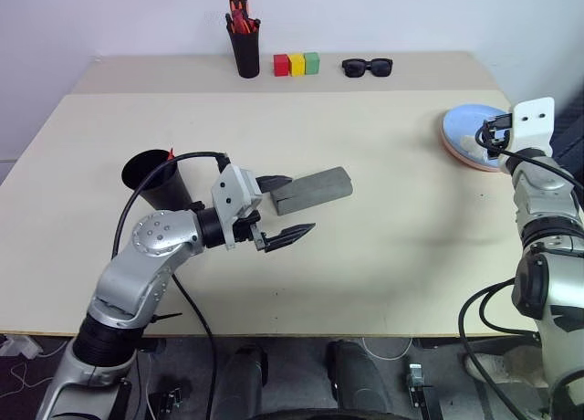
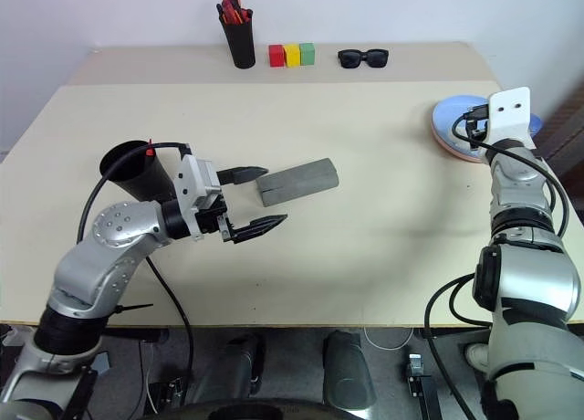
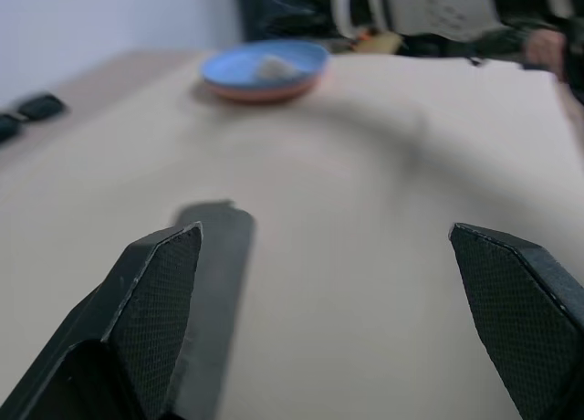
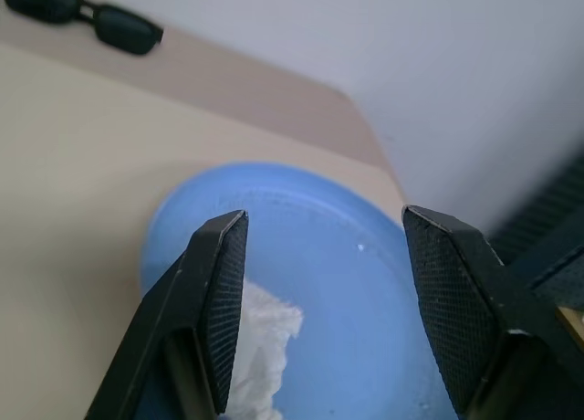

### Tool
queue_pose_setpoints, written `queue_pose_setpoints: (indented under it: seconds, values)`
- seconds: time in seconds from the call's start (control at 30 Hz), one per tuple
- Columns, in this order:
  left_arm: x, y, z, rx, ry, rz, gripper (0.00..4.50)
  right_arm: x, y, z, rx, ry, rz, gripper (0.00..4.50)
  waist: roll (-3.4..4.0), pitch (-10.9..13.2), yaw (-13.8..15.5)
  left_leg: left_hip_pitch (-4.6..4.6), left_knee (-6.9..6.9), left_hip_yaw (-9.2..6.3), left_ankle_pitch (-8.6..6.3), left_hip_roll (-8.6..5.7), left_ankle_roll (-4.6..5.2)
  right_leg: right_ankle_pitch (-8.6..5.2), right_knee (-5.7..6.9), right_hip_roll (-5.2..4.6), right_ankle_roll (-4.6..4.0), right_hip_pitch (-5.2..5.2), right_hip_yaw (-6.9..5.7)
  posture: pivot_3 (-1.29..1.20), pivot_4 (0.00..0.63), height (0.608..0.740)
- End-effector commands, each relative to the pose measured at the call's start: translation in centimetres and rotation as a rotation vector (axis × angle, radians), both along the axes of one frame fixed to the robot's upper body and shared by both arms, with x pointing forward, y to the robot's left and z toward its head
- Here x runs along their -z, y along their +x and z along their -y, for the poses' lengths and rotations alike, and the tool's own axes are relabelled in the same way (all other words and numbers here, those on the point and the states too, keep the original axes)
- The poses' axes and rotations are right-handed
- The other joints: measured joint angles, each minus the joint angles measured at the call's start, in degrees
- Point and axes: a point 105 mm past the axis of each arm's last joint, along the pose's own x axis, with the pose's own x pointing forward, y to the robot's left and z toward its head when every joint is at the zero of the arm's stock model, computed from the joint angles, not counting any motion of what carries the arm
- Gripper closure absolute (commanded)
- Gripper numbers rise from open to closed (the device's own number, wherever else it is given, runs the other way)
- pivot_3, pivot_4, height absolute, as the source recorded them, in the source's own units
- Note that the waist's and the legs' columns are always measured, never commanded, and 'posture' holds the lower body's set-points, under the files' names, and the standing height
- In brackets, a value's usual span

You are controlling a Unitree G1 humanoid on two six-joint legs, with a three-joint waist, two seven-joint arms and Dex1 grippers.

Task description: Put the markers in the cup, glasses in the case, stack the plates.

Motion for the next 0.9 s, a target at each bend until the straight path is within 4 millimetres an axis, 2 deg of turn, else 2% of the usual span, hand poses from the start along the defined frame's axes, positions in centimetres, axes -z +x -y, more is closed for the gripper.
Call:
queue_pose_setpoints:
  seconds: [0.03,0.13,0.23,0.33,0.4,0.57,0.67,0.9]
  values:
    - [-0.5,0.1,-1.1,-0.068,-0.077,0.043,0.0,-2.3,-0.9,-1.0,-0.16,0.009,0.131,1.8,0.0,0.0,-0.01,0.01,-0.01,0.0,0.0,0.0,0.0,0.0,0.0,0.0,0.01,0.01,0.0,0.0,0.15,0.74]
    - [0.6,-0.8,-1.7,-0.032,-0.082,0.003,0.0,-1.5,-2.9,-2.2,-0.344,0.019,0.155,1.8,0.0,0.0,0.06,0.03,-0.03,-0.01,0.0,0.01,0.0,0.0,0.0,0.01,0.02,0.03,0.0,0.0,0.15,0.74]
    - [0.0,-1.6,-2.3,-0.023,-0.166,0.05,0.0,-0.5,-5.0,-3.0,-0.476,0.007,0.116,1.8,0.0,0.0,0.38,0.0,0.0,-0.02,-0.01,0.0,0.01,-0.01,-0.01,0.0,0.03,0.05,-0.01,0.0,0.15,0.74]
    - [1.5,-2.4,-2.7,-0.014,-0.141,-0.014,0.0,0.4,-8.0,-3.9,-0.577,0.016,0.072,1.8,0.08,-0.04,0.44,0.02,0.1,0.0,-0.01,0.0,0.01,0.0,0.02,-0.01,0.02,0.08,0.0,0.0,0.15,0.74]
    - [2.8,-3.5,-4.0,-0.034,-0.128,-0.06,0.0,2.0,-11.1,-4.2,-0.629,0.029,-0.004,1.8,0.1,-0.06,0.47,0.05,0.03,-0.01,-0.01,0.0,0.02,-0.03,0.03,-0.01,-0.02,0.08,0.01,0.0,0.15,0.74]
    - [5.2,-5.0,-7.4,-0.133,-0.079,-0.123,0.0,4.4,-16.6,-4.4,-0.652,0.071,-0.139,1.8,0.1,-0.05,0.56,0.02,0.03,0.01,-0.09,0.02,0.12,-0.24,0.02,-0.03,-0.31,0.03,0.01,0.0,0.15,0.74]
    - [6.4,-5.7,-9.6,-0.2,-0.05,-0.147,0.0,5.8,-19.3,-3.8,-0.623,0.104,-0.189,1.8,0.06,-0.12,0.56,0.08,0.13,0.03,-0.1,0.03,0.1,-0.31,0.01,-0.04,-0.35,0.11,0.03,0.0,0.15,0.74]
    - [8.1,-5.9,-12.6,-0.319,-0.023,-0.169,0.0,7.8,-22.5,-0.8,-0.479,0.127,-0.228,1.8,0.04,-0.13,0.98,0.02,0.06,0.11,-0.11,0.04,0.08,-0.31,-0.3,-0.12,-0.42,0.14,0.03,0.0,0.15,0.74]
